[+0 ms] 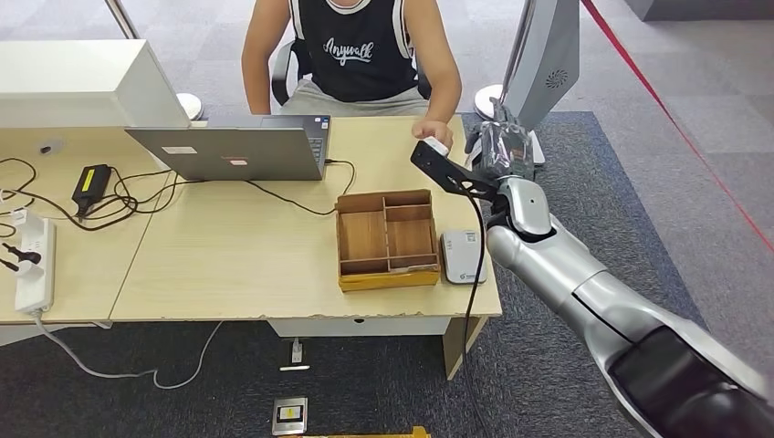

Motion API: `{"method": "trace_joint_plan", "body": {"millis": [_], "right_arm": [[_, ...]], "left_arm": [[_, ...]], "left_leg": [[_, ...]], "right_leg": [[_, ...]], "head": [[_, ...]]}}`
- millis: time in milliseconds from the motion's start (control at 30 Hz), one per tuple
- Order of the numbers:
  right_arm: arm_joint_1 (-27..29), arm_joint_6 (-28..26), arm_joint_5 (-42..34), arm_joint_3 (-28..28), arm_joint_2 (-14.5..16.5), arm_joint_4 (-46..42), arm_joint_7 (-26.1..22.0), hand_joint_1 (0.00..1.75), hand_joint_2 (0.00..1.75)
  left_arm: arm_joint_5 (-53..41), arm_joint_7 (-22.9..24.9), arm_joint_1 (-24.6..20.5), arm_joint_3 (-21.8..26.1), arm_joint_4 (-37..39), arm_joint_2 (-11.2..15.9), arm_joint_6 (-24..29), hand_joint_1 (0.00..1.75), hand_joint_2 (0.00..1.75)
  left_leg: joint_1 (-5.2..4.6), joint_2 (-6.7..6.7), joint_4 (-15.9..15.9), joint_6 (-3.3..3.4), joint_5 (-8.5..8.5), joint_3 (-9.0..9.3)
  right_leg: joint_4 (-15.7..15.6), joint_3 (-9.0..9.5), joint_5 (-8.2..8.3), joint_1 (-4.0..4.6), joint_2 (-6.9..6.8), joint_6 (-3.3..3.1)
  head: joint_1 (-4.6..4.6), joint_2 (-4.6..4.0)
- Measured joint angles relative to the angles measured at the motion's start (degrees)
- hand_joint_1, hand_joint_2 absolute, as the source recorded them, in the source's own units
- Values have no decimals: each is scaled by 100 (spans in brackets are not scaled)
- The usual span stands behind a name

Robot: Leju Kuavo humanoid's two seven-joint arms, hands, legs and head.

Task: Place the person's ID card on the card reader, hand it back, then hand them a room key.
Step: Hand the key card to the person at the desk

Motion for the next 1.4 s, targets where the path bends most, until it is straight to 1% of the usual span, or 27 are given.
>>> {"method": "trace_joint_plan", "body": {"millis": [167, 300, 533, 700, 933, 1067, 1400], "right_arm": [[-177, 348, 150, 76, 110, 7, 60, 175, 175], [-350, 575, 348, 202, 382, 210, 62, 175, 175], [-628, 654, 499, 444, 916, 780, 134, 175, 175], [-689, 598, 457, 548, 1167, 1178, 157, 175, 175], [-745, 585, 430, 616, 1333, 1569, 163, 175, 175], [-779, 557, 383, 641, 1409, 1787, 164, 171, 175], [-782, 478, 403, 705, 1575, 2117, 123, 173, 175]], "left_arm": [[-86, 57, -33, -30, 0, -20, -45, 0, 0], [-173, 71, -60, -31, 0, -21, -84, 0, 0], [-258, 88, -71, -31, 0, -21, -96, 0, 0], [-301, 115, -71, -31, 0, -20, -116, 0, 0], [-308, 127, -67, -31, 1, -19, -122, 0, 0], [-303, 142, -59, -31, 2, -18, -115, 0, 0], [-303, 153, -4, -31, 2, -18, -83, 0, 0]], "left_leg": [[0, 1, -1, 0, -1, -2], [4, 2, -1, -1, 0, -2], [10, 1, -1, -3, 1, -4], [9, 1, 0, -3, 1, -4], [9, -1, 0, -3, 0, -6], [10, -1, 0, -3, 0, -5], [10, 0, 0, -3, -1, -9]], "right_leg": [[1, -2, 0, 0, 0, 0], [3, -4, -1, 4, 2, -1], [2, -3, -1, 10, 1, -2], [0, -4, -2, 9, 0, -2], [1, -6, -1, 9, 1, -2], [1, -6, -2, 10, 1, -2], [1, -11, -3, 10, 1, -4]], "head": [[1, 1], [0, 0], [0, 1], [0, 1], [0, 1], [0, 2], [1, 1]]}}
